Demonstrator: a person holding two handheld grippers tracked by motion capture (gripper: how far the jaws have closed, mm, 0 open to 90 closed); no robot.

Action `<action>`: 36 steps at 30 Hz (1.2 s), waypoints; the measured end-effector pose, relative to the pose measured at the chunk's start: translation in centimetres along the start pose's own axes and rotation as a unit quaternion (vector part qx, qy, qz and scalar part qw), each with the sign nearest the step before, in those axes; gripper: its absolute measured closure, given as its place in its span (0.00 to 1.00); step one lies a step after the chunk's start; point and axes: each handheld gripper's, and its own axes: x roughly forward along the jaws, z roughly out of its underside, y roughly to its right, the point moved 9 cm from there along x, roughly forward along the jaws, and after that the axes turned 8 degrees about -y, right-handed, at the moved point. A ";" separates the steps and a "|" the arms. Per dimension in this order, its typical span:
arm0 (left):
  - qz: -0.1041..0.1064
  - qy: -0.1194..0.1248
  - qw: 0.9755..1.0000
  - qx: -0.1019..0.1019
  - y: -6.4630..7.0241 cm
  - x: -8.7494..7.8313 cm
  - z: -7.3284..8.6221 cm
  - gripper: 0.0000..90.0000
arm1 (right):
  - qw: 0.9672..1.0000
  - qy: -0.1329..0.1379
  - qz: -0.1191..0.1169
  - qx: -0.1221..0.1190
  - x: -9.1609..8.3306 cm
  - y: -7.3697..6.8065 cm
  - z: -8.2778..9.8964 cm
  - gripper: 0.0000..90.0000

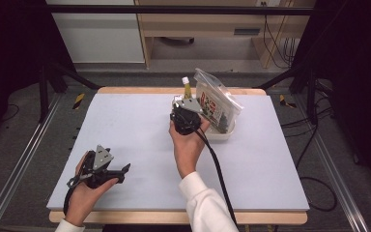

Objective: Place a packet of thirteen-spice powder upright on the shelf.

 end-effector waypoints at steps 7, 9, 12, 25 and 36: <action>0.001 0.000 1.000 0.002 0.0 0.0 0.0 0.12 | 1.000 -0.007 0.004 0.001 0.7 0.0 0.8 0.75; 0.001 -0.001 1.000 0.003 0.1 0.0 0.0 0.12 | 1.000 -0.009 0.002 0.004 1.0 0.1 1.1 0.75; 0.003 -0.001 1.000 0.003 0.1 0.0 0.0 0.12 | 1.000 -0.011 0.002 0.005 1.3 0.2 1.4 0.75; 0.002 -0.002 1.000 0.006 0.2 0.1 0.0 0.12 | 1.000 -0.018 0.000 -0.005 2.2 0.1 2.1 0.75; 0.003 -0.004 1.000 0.006 0.2 0.1 0.0 0.12 | 0.999 -0.034 -0.002 -0.011 3.1 0.1 3.0 0.73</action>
